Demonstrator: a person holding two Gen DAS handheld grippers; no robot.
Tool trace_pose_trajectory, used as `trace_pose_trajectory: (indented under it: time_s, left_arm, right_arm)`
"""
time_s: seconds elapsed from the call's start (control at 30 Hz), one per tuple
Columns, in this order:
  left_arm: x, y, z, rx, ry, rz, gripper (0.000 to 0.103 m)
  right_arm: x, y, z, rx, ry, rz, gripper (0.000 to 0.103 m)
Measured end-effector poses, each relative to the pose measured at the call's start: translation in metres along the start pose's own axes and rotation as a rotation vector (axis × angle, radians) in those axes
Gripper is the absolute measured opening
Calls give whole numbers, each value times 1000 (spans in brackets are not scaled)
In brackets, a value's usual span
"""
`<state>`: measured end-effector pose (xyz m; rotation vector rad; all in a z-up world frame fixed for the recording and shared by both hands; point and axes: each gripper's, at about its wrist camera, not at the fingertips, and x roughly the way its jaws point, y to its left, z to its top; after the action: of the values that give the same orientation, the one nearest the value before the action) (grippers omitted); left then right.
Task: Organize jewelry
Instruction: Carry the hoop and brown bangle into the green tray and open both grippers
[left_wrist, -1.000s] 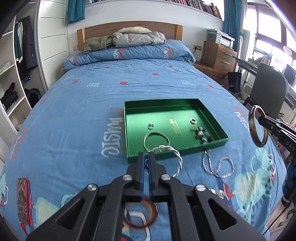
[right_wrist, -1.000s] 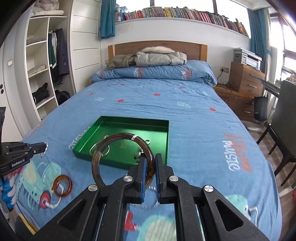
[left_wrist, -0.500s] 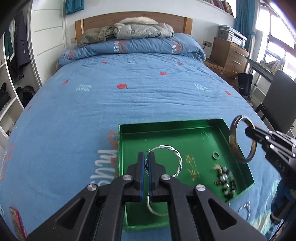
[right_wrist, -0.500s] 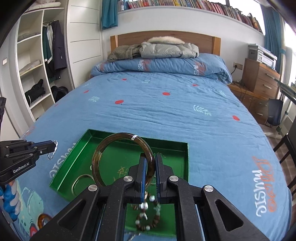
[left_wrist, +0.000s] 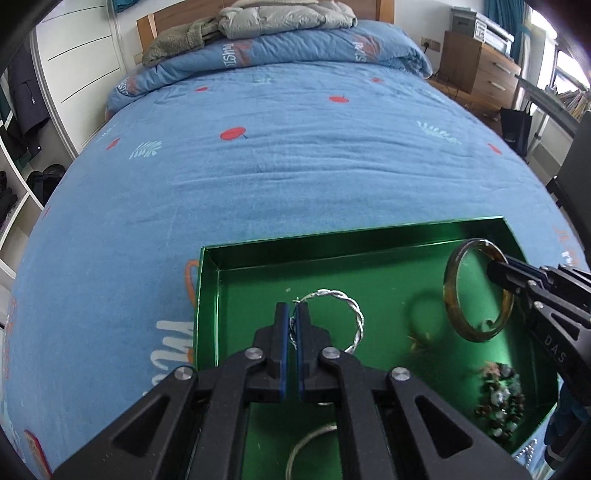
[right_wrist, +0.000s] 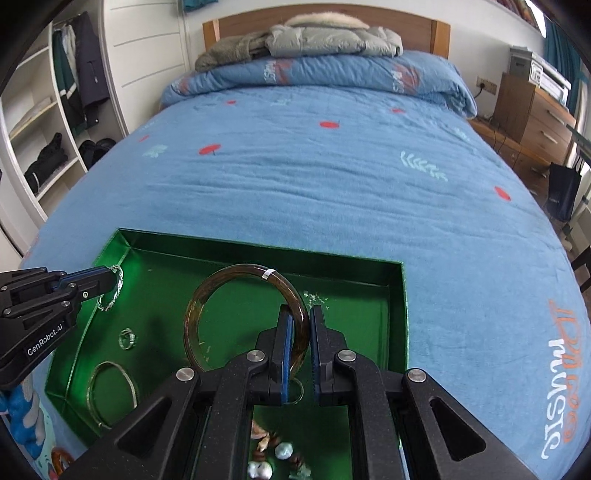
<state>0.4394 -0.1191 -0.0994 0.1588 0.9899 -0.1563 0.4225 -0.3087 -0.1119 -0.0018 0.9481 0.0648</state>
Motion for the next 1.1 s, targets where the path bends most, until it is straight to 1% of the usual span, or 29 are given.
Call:
trace_pose_trajectory:
  time_s: [0.1,0.2,0.33,0.53,0.9,0.97,1.0,1.03,1.1]
  left_arm:
    - [14,1,1,1,26,35,3]
    - [23,2,0,-1,39,42,3]
    - [27,5,-2,-14,43,28,3]
    - [32,10,-2,-44,58,10,3]
    - [31,14,-2,-67,60,-19,5]
    - [27,13,-2,-63,47,-23,7]
    - [22,12,-2,-50,31,-21,10]
    - [17,10,-2,-39,18,-22,16]
    - [3,8,-3,-25,-6,-32,24]
  right_arm:
    - [14,0,2,-2,40,-18,9]
    - [21,-1,3,-9,63,-28,9]
    - [25,1,2,-29,71,-42,9]
    - [27,0,-1,-24,75,-47,8]
    - [28,2,0,-25,72,-64,9]
    - [24,1,-1,-14,65,-64,13]
    - [21,1,-1,-9,58,-60,16]
    - [17,0,0,-6,50,-54,18]
    - [4,2,1,-8,27,-50,22]
